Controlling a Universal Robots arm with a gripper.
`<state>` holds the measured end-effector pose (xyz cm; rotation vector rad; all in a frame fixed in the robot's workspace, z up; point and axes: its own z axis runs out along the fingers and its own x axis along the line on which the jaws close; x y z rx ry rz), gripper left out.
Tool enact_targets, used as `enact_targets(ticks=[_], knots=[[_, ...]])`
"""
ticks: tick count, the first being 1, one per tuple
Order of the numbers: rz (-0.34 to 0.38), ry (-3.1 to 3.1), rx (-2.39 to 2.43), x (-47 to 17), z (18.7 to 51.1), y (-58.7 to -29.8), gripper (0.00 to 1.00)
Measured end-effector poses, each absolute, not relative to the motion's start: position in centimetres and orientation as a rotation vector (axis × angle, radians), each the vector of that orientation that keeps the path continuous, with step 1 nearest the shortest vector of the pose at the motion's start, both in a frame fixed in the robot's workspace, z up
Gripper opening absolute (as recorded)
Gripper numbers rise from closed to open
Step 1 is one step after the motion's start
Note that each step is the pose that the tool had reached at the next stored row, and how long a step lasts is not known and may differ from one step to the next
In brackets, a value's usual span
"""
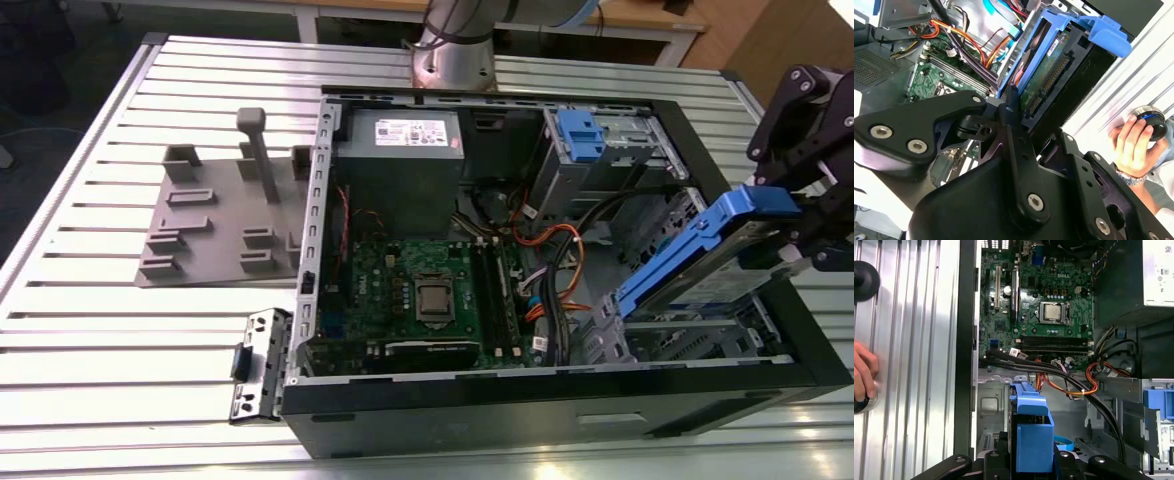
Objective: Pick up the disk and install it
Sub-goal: 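Insert the disk into the insertion slot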
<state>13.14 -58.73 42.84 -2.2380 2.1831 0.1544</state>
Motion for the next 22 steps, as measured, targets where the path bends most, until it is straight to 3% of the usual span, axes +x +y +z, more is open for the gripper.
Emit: enact_targets(ticks=[22], knots=[[0.154,2.183,-2.238,13.2,39.7,-58.7,0.36]])
